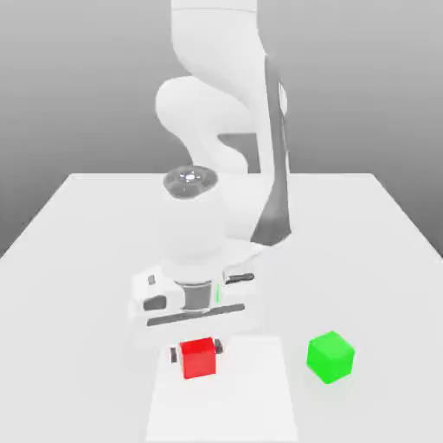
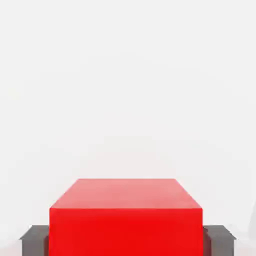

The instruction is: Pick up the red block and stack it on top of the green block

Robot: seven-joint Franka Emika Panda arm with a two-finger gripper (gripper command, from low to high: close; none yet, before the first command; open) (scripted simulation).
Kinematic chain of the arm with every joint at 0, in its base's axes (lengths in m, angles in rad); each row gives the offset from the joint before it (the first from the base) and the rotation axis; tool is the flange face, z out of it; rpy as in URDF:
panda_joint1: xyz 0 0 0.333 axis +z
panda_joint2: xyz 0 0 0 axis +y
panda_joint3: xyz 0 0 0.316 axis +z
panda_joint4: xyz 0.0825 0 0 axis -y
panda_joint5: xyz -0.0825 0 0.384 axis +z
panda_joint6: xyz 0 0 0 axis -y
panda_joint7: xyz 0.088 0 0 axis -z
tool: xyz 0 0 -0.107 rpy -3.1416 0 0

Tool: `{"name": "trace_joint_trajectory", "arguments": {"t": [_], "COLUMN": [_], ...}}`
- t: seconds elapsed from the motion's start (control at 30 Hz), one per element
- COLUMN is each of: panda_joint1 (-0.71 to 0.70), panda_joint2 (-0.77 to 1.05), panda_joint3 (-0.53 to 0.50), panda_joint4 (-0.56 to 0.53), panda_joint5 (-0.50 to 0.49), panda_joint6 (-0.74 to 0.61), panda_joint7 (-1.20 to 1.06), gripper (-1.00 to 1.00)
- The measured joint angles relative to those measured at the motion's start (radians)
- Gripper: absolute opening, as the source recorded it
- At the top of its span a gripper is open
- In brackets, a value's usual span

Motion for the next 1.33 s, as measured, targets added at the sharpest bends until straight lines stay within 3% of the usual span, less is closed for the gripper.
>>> {"name": "trace_joint_trajectory", "arguments": {"t": [0.67, 0.97, 1.2, 1.23, 1.33], "panda_joint1": [0.033, 0.368, 0.387, 0.389, 0.389], "panda_joint2": [-0.254, -0.305, -0.137, -0.111, -0.111], "panda_joint3": [-0.082, 0.114, 0.118, 0.115, 0.115], "panda_joint4": [-0.037, 0.043, 0.06, 0.061, 0.061], "panda_joint5": [-0.198, -0.182, -0.186, -0.19, -0.19], "panda_joint6": [-0.213, -0.345, -0.194, -0.168, -0.168], "panda_joint7": [0.148, 0.403, 0.433, 0.437, 0.437], "gripper": [-1.0, -1.0, -1.0, 1.0, 1.0]}}
